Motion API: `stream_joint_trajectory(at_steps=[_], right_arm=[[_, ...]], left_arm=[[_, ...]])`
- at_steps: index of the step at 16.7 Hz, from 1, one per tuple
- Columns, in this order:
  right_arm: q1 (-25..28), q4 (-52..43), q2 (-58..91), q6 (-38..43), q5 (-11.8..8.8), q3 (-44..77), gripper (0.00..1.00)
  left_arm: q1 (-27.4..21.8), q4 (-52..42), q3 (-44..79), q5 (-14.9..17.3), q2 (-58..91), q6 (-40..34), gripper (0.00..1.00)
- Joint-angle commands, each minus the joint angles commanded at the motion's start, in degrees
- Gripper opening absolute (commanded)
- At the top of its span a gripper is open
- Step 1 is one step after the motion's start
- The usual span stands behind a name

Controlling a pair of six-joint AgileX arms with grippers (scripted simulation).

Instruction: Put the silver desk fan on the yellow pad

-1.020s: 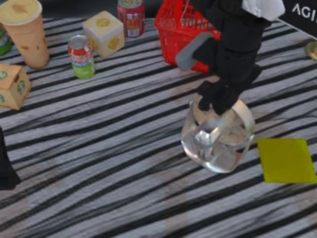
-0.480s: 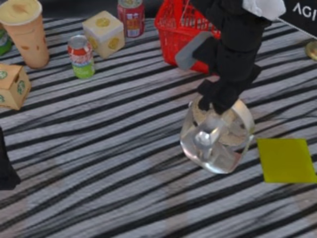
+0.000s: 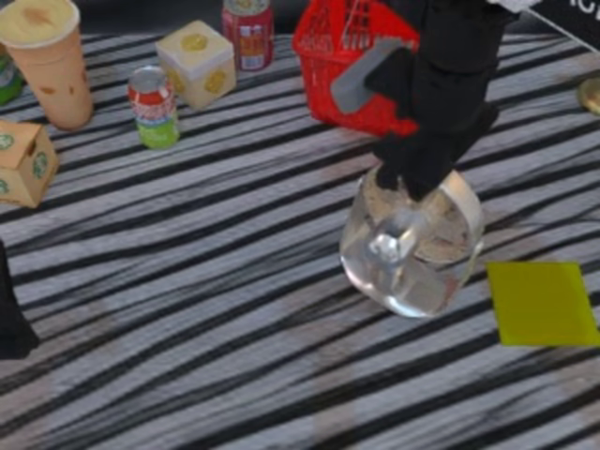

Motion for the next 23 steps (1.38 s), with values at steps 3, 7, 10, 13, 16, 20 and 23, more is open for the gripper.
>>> stream_joint_trajectory(at_steps=[3, 7, 10, 13, 16, 20, 23], right_arm=[[0.3, -5.5, 0.9, -0.2, 0.0, 6.8, 0.00], [0.4, -7.1, 1.2, -0.2, 0.0, 8.4, 0.00], [0.1, -6.9, 0.8, 0.5, 0.0, 8.2, 0.00], [-0.4, -6.3, -0.7, 5.8, -0.2, 6.5, 0.00], [-1.7, -4.9, -3.8, 16.7, -0.4, 3.5, 0.00], [-4.1, -1.9, -9.7, 39.4, -0.7, -2.0, 0.00], [-6.3, 0.6, -14.8, 59.9, -0.9, -7.0, 0.00]], left_arm=[[0.0, 0.0, 0.0, 0.0, 0.0, 0.0, 1.00], [0.0, 0.0, 0.0, 0.0, 0.0, 0.0, 1.00], [0.0, 0.0, 0.0, 0.0, 0.0, 0.0, 1.00], [0.0, 0.0, 0.0, 0.0, 0.0, 0.0, 1.00], [0.0, 0.0, 0.0, 0.0, 0.0, 0.0, 1.00], [0.0, 0.0, 0.0, 0.0, 0.0, 0.0, 1.00], [0.0, 0.0, 0.0, 0.0, 0.0, 0.0, 1.00]])
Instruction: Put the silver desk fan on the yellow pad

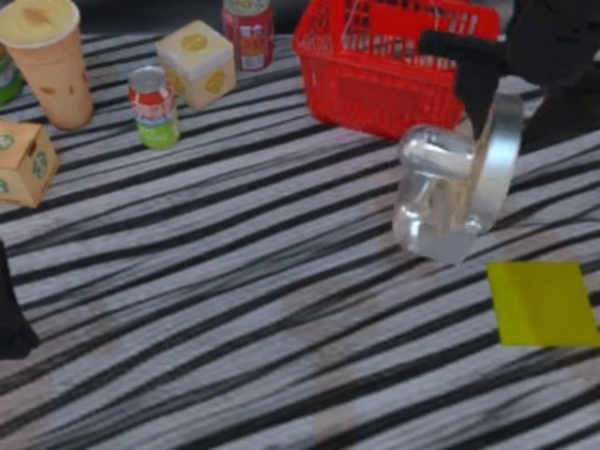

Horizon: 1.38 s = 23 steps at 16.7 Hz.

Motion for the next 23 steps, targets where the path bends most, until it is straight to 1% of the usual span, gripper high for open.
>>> stream_joint_trajectory(at_steps=[3, 6, 8, 11, 13, 15, 21, 23], right_arm=[[-2.3, 2.3, -4.8, 20.4, -0.1, -6.0, 0.00], [-4.6, 3.9, -8.8, 38.6, -0.1, -12.7, 0.00], [-5.9, 4.5, -10.6, 48.3, 0.0, -17.0, 0.00], [-7.6, 4.8, -12.4, 59.1, 0.2, -22.8, 0.00], [-8.4, 4.8, -13.1, 63.7, 0.4, -25.6, 0.00], [-8.8, 4.8, -13.4, 66.0, 0.5, -27.1, 0.00], [-8.6, 5.0, -13.1, 66.2, 0.5, -27.3, 0.00], [-8.8, 6.9, -13.0, 66.3, 0.5, -29.1, 0.00]], left_arm=[[0.0, 0.0, 0.0, 0.0, 0.0, 0.0, 1.00], [0.0, 0.0, 0.0, 0.0, 0.0, 0.0, 1.00], [0.0, 0.0, 0.0, 0.0, 0.0, 0.0, 1.00], [0.0, 0.0, 0.0, 0.0, 0.0, 0.0, 1.00], [0.0, 0.0, 0.0, 0.0, 0.0, 0.0, 1.00], [0.0, 0.0, 0.0, 0.0, 0.0, 0.0, 1.00], [0.0, 0.0, 0.0, 0.0, 0.0, 0.0, 1.00], [0.0, 0.0, 0.0, 0.0, 0.0, 0.0, 1.00]])
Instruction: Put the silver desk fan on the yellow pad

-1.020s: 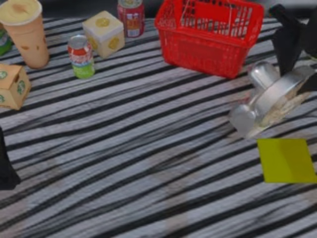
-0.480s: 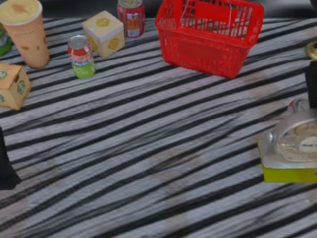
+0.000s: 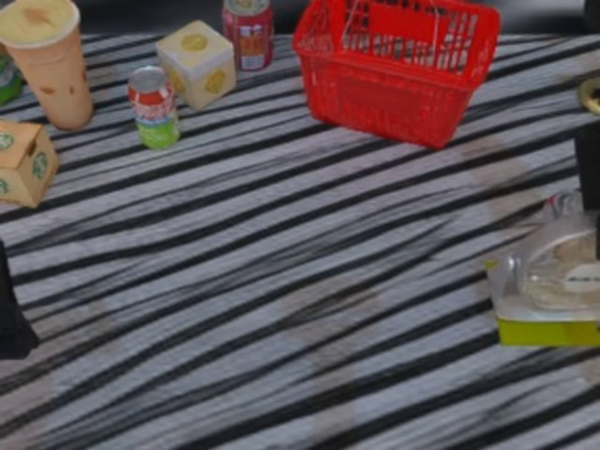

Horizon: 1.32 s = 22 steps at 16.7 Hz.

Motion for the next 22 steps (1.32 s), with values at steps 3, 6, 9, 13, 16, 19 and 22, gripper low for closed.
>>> stream_joint_trajectory(at_steps=[3, 6, 9, 13, 16, 19, 22], right_arm=[[-0.1, 4.3, 0.3, -0.1, 0.0, -3.8, 0.00], [-0.1, 5.6, 0.5, -0.1, 0.0, -5.1, 0.00], [-0.1, 5.6, 0.5, -0.1, 0.0, -5.1, 0.08], [-0.1, 5.6, 0.5, -0.1, 0.0, -5.1, 0.38], [-0.1, 5.6, 0.5, -0.1, 0.0, -5.1, 0.60], [-0.1, 5.6, 0.5, -0.1, 0.0, -5.1, 0.83], [-0.1, 5.6, 0.5, -0.1, 0.0, -5.1, 1.00]], left_arm=[[0.0, 0.0, 0.0, 0.0, 0.0, 0.0, 1.00], [0.0, 0.0, 0.0, 0.0, 0.0, 0.0, 1.00], [0.0, 0.0, 0.0, 0.0, 0.0, 0.0, 1.00], [0.0, 0.0, 0.0, 0.0, 0.0, 0.0, 1.00], [0.0, 0.0, 0.0, 0.0, 0.0, 0.0, 1.00], [0.0, 0.0, 0.0, 0.0, 0.0, 0.0, 1.00], [0.0, 0.0, 0.0, 0.0, 0.0, 0.0, 1.00]])
